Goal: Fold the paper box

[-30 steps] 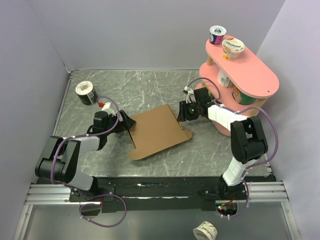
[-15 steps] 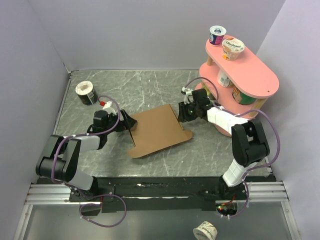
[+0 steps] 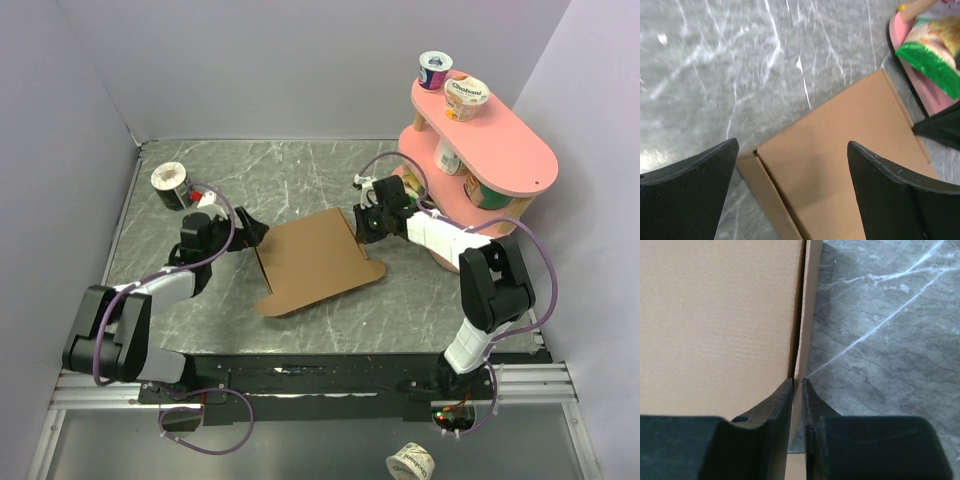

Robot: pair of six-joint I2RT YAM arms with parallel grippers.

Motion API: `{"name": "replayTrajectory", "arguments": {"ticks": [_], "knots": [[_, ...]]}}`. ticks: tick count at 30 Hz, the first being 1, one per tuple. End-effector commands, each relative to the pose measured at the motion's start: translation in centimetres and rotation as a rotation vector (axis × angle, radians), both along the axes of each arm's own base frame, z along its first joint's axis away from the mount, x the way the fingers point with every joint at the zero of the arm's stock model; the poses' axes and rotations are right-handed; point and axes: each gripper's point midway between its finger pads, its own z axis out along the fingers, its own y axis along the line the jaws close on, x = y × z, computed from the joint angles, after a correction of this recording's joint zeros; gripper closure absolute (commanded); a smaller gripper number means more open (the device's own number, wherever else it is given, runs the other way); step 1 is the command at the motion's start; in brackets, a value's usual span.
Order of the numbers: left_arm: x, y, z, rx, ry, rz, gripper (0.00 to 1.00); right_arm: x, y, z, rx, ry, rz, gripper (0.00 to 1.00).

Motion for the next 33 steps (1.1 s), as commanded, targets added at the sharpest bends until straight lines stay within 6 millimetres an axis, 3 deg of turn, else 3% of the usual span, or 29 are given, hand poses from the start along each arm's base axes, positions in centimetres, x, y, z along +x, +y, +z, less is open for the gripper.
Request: {"name": "replayTrajectory", "arguments": {"ticks": [1,7,13,17,22,25,30,33], "knots": [[1.4,0.9,4.1,0.019,-0.103,0.047,0.04,0.0,-0.2,-0.1,-0.065,0.010,-0.003,0.81],[1.2,0.9,5.3,0.014,-0.107,0.053,0.04,-0.6,-0.1,-0.1,-0.113,0.016,-0.016,1.00],[0.7,0.9,7.1,0.021,-0.164,0.037,0.04,-1.9,0.0,0.8,-0.115,0.094,-0.017,1.00],[0.1,0.0,8.4,0.036,-0.230,-0.043,0.04,-2.2,-0.4,3.6,-0.141,0.126,-0.009,1.00],[-0.9,-1.9,7.6,0.059,-0.273,-0.203,0.04,-3.5,-0.7,5.7,-0.131,0.191,0.003,1.00],[-2.0,-3.6,6.5,0.068,-0.283,-0.327,0.04,-4.0,-1.0,5.4,-0.118,0.252,0.034,1.00],[-3.5,-6.3,5.2,0.161,-0.283,-0.454,0.04,-5.7,-3.1,2.9,-0.135,0.406,0.012,1.00],[-4.9,-8.2,5.3,0.230,-0.304,-0.487,0.04,-6.1,-4.0,2.0,-0.125,0.454,-0.014,1.00]]}}
